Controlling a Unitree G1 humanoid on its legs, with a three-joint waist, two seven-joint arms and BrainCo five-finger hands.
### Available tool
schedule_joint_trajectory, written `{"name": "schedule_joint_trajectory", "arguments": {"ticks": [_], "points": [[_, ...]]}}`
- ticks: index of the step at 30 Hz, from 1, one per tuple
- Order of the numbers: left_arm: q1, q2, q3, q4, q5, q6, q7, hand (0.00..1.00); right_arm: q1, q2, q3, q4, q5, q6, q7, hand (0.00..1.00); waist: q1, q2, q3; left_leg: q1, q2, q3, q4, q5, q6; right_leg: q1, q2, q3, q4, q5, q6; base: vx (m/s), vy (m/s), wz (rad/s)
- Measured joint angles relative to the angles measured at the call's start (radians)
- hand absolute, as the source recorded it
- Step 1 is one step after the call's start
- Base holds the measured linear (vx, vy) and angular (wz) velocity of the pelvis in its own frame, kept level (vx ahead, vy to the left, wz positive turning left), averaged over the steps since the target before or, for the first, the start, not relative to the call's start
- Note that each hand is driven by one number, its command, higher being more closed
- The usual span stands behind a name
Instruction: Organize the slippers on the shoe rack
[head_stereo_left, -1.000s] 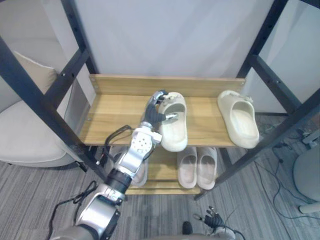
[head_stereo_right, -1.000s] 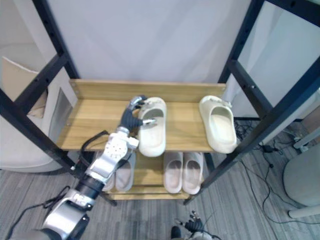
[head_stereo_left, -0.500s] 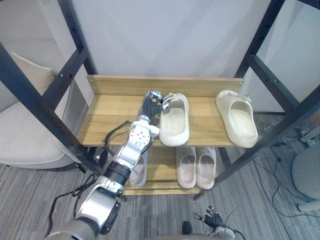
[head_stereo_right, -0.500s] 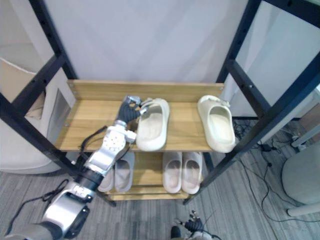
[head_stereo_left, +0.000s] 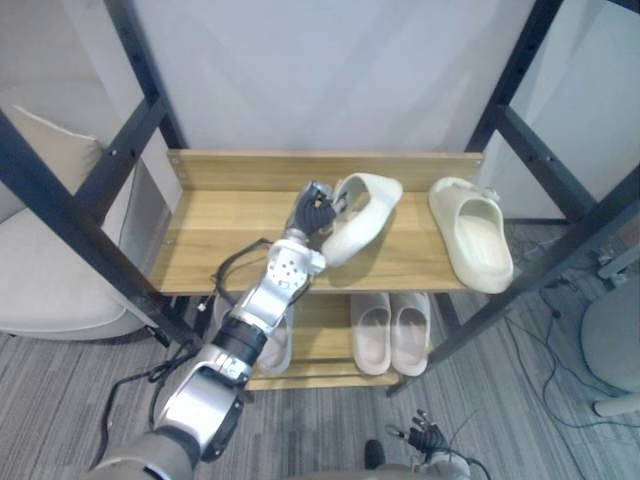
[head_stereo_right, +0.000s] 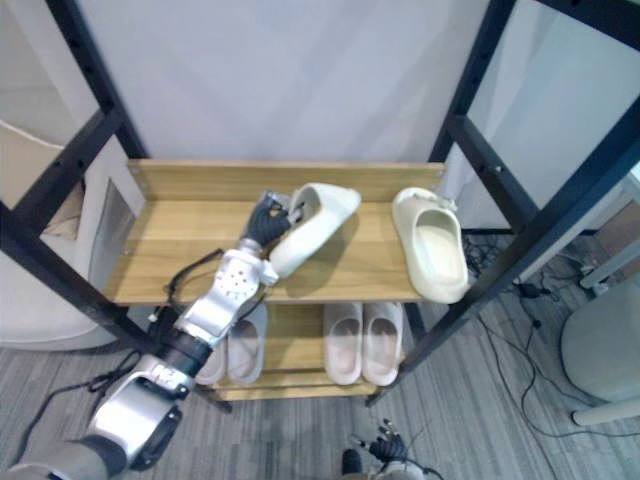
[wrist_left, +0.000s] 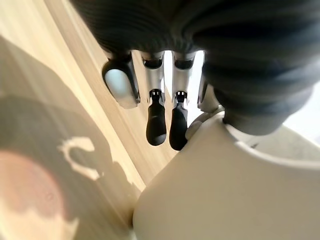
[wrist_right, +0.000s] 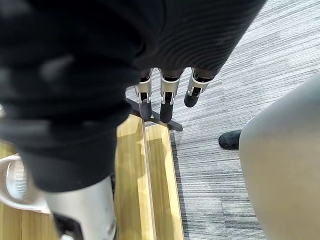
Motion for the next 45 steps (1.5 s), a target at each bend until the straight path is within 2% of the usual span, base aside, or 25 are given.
{"name": "schedule_joint_trajectory", "arguments": {"ticks": [17, 18, 31, 37, 45], "points": [[-0.116, -0.002, -0.020, 0.107, 0.074, 0.006, 0.006, 1.00, -0.003, -0.008, -0.040, -0.002, 0.031, -0.008, 0.000, 0.00, -0.008, 0.026, 0.016, 0.000, 0.000, 0.004, -0.002, 0.000, 0.000, -0.003, 0.000, 0.003, 0.000, 0.000, 0.000, 0.00, 0.000, 0.00], [-0.116, -0.002, -0.020, 0.107, 0.074, 0.005, 0.007, 0.00, -0.003, -0.009, -0.041, -0.002, 0.031, -0.008, 0.000, 0.00, -0.008, 0.027, 0.017, 0.000, 0.000, 0.005, -0.002, 0.000, 0.000, -0.003, 0.000, 0.003, 0.000, 0.000, 0.000, 0.00, 0.000, 0.00], [-0.117, -0.029, -0.019, 0.138, 0.080, 0.026, 0.020, 0.00, -0.003, -0.004, -0.075, -0.005, 0.032, -0.009, -0.003, 0.00, -0.008, 0.033, 0.023, 0.000, 0.002, 0.006, -0.005, 0.000, 0.000, -0.003, 0.000, 0.003, 0.000, 0.000, 0.000, 0.00, 0.000, 0.00], [-0.117, -0.089, -0.021, 0.138, 0.021, 0.026, 0.023, 0.00, -0.004, 0.002, -0.076, -0.004, 0.033, -0.008, -0.004, 0.00, -0.009, 0.031, 0.024, 0.002, 0.002, 0.004, -0.007, 0.000, 0.000, -0.002, 0.000, -0.001, 0.000, 0.000, 0.000, 0.00, 0.000, 0.00], [-0.117, -0.122, -0.030, 0.138, -0.022, 0.025, 0.027, 0.00, -0.010, 0.006, -0.076, -0.001, 0.037, -0.005, -0.006, 0.00, -0.011, 0.020, 0.033, 0.006, 0.003, -0.001, -0.006, 0.000, 0.000, 0.007, 0.000, -0.009, 0.000, 0.000, 0.000, 0.00, 0.000, 0.01]]}}
